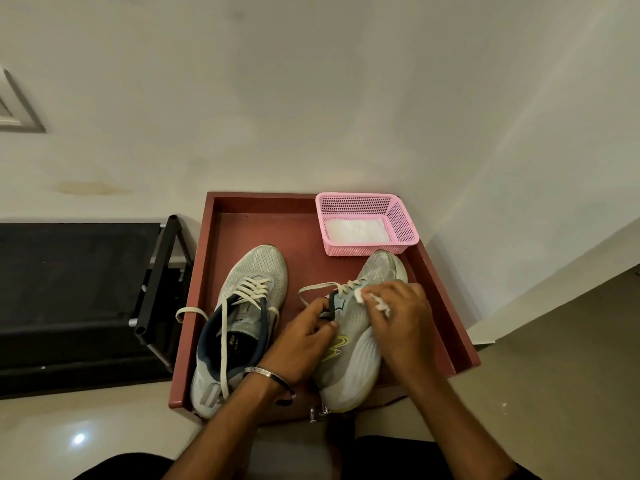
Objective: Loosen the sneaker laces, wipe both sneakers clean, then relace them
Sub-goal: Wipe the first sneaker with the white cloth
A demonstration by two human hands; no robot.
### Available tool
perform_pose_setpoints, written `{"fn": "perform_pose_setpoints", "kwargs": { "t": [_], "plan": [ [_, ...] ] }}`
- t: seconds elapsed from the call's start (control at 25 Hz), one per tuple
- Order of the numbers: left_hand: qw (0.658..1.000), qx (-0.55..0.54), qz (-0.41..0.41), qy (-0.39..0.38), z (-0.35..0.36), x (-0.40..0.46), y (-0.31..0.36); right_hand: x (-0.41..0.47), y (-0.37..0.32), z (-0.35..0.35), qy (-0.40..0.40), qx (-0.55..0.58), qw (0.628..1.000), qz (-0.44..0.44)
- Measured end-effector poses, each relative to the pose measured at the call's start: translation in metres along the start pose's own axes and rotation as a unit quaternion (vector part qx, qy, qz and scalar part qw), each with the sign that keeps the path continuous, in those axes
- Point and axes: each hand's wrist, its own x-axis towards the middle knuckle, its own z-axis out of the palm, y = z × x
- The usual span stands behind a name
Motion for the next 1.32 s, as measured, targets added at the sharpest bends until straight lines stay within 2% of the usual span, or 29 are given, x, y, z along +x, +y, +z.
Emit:
{"fn": "perform_pose_setpoints", "kwargs": {
  "t": [0.04,0.08,0.16,0.2,0.32,0.36,0.48,0.52,0.6,0.64,0.72,0.8,0.88,0.96,1.0,1.2,1.32],
  "plan": [
    [1.000,0.006,0.005,-0.006,0.001,0.000,-0.001,0.000,-0.001,0.000,0.006,0.010,1.000,0.029],
    [1.000,0.007,0.009,-0.011,0.002,0.000,-0.002,-0.005,-0.005,0.002,-0.002,0.033,0.999,0.013],
    [1.000,0.010,0.016,-0.010,0.000,0.001,-0.003,-0.020,-0.017,0.007,-0.038,0.072,0.994,-0.079],
    [1.000,0.011,0.015,-0.007,0.000,0.001,-0.003,-0.018,-0.014,0.008,-0.048,0.072,0.992,-0.096],
    [1.000,0.006,0.002,-0.005,-0.001,0.001,-0.002,0.001,-0.006,0.006,-0.004,0.051,0.999,0.003],
    [1.000,0.005,0.005,-0.004,-0.001,0.001,-0.003,-0.001,-0.008,0.007,-0.008,0.062,0.998,-0.010],
    [1.000,0.012,0.012,0.005,-0.002,0.002,0.000,-0.012,-0.014,0.006,-0.041,0.033,0.989,-0.139],
    [1.000,0.012,0.008,0.003,-0.001,0.002,0.001,-0.004,-0.008,0.004,-0.039,0.007,0.992,-0.120],
    [1.000,0.030,0.003,-0.007,0.000,0.001,0.001,0.008,-0.001,-0.001,-0.004,-0.023,1.000,-0.012],
    [0.999,0.035,0.005,-0.014,0.000,0.001,0.000,0.006,-0.002,-0.001,0.001,-0.016,1.000,0.010],
    [1.000,0.025,0.004,-0.009,-0.002,0.002,-0.003,-0.011,-0.013,0.002,-0.020,0.012,0.999,-0.047],
    [1.000,0.012,-0.002,0.003,-0.004,0.002,-0.005,-0.018,-0.014,-0.001,-0.043,-0.008,0.993,-0.112],
    [1.000,0.024,-0.002,0.005,-0.003,0.002,-0.002,0.000,0.004,-0.008,-0.014,-0.052,0.997,-0.049],
    [0.999,0.046,0.005,0.001,-0.004,0.001,-0.001,0.012,0.016,-0.012,0.014,-0.027,0.998,0.047],
    [0.999,0.044,0.003,0.002,-0.003,0.000,0.002,0.010,0.017,-0.012,0.015,-0.011,0.997,0.069],
    [0.999,0.047,-0.013,0.012,-0.003,0.001,0.007,-0.006,0.014,-0.008,0.016,0.048,0.993,0.104],
    [0.999,0.017,-0.040,-0.030,-0.004,0.005,0.011,-0.008,0.012,-0.013,0.016,0.057,0.992,0.116]
  ]
}}
